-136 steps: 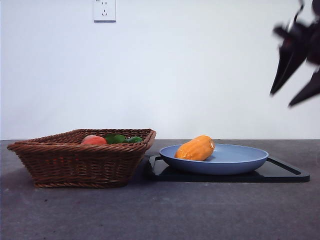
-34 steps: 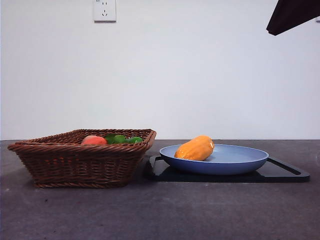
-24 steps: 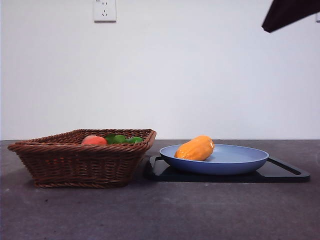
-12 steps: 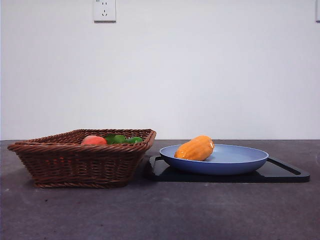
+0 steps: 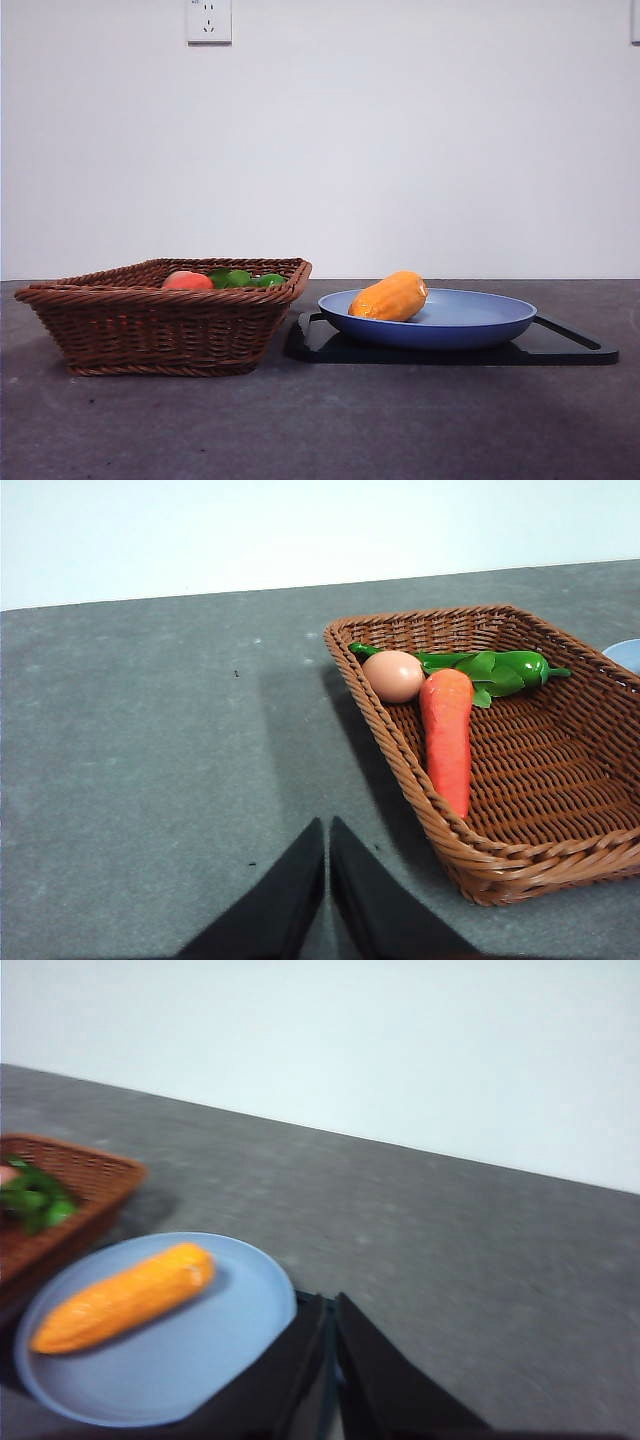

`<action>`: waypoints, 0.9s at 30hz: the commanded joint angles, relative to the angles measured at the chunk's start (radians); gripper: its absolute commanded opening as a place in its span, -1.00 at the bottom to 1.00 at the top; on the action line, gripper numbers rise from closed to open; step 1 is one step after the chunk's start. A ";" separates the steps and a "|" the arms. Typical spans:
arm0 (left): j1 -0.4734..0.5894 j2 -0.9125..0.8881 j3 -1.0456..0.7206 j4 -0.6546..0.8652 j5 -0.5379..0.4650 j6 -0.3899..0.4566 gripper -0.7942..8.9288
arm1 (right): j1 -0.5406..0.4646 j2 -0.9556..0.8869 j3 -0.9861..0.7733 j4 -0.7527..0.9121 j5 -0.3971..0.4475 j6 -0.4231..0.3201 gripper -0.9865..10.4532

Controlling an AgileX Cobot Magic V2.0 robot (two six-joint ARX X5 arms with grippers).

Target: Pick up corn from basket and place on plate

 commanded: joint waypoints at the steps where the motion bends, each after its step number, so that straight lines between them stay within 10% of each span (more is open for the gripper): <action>1: 0.002 0.000 -0.028 0.008 0.000 -0.005 -0.82 | -0.011 -0.058 -0.064 0.042 0.055 0.043 -0.83; 27: 0.002 0.000 -0.028 0.008 0.000 -0.005 -0.82 | -0.019 -0.342 -0.356 -0.005 0.113 0.073 -0.83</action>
